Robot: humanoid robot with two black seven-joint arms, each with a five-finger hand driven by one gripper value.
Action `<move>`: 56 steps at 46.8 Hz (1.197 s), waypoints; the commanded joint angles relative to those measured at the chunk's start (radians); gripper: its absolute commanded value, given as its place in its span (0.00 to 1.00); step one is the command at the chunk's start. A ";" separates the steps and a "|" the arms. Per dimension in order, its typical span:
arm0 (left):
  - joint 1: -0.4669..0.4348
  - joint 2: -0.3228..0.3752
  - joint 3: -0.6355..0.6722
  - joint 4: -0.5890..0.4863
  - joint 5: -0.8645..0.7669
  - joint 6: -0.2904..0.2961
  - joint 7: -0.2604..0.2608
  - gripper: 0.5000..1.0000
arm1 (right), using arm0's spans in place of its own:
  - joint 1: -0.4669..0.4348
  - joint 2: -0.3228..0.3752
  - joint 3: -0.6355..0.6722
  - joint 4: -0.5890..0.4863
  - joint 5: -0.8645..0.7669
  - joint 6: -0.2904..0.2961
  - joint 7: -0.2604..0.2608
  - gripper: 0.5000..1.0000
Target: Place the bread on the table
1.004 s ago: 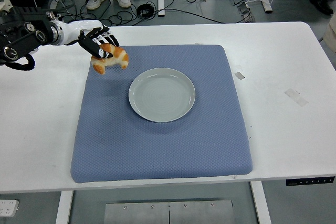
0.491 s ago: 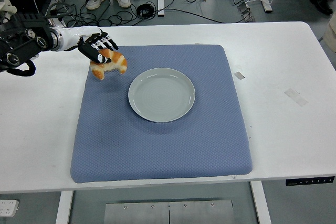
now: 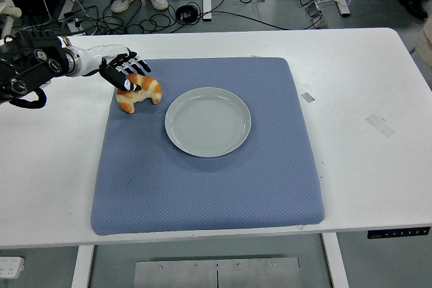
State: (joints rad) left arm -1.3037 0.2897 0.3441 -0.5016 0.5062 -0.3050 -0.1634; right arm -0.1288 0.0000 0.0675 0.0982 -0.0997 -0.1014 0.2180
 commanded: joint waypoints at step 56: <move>-0.072 0.072 -0.281 0.002 -0.100 0.000 0.004 0.90 | 0.000 0.000 0.000 0.000 0.000 0.000 0.000 1.00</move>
State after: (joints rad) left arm -1.3802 0.3598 0.0861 -0.5017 0.4077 -0.3123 -0.1567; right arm -0.1288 0.0000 0.0675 0.0982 -0.0997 -0.1011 0.2179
